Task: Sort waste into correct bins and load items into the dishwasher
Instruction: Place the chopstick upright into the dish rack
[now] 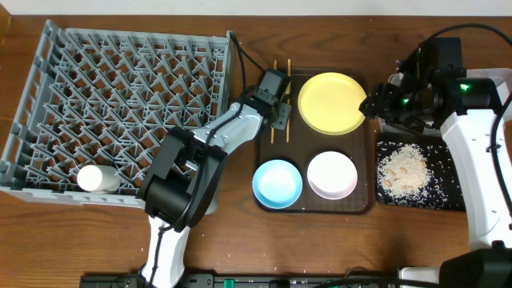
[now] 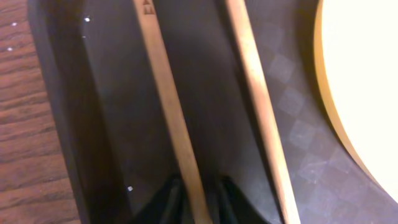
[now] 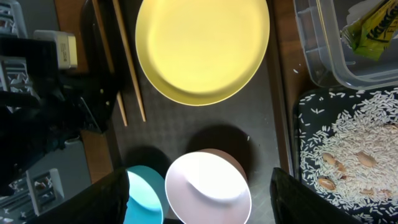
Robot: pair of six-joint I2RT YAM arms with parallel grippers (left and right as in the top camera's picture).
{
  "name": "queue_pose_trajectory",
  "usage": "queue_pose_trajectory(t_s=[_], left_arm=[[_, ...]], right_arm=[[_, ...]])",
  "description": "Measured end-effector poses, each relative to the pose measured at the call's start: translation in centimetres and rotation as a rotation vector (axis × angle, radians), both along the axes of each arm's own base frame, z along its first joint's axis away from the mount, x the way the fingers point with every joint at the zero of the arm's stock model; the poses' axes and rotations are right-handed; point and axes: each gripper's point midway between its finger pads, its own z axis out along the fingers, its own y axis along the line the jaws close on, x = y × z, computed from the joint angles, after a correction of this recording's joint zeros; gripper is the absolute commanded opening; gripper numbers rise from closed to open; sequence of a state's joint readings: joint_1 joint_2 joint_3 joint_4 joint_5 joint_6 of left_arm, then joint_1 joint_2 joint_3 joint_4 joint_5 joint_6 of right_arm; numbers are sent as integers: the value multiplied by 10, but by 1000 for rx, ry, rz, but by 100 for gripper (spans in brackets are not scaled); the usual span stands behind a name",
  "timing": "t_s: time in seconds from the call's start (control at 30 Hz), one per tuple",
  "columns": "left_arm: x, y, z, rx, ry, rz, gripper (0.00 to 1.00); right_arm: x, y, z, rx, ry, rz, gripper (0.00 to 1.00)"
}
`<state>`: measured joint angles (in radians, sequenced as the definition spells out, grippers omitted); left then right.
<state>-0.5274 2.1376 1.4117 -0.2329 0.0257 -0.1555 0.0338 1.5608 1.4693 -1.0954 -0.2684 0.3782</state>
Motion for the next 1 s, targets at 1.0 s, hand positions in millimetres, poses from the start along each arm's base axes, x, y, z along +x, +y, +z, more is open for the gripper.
queue_pose_trajectory(t_s=[1.0], left_arm=[[-66,154,136,199,45,260,8]], right_arm=[[0,-1,0,-8,-2,2,71]])
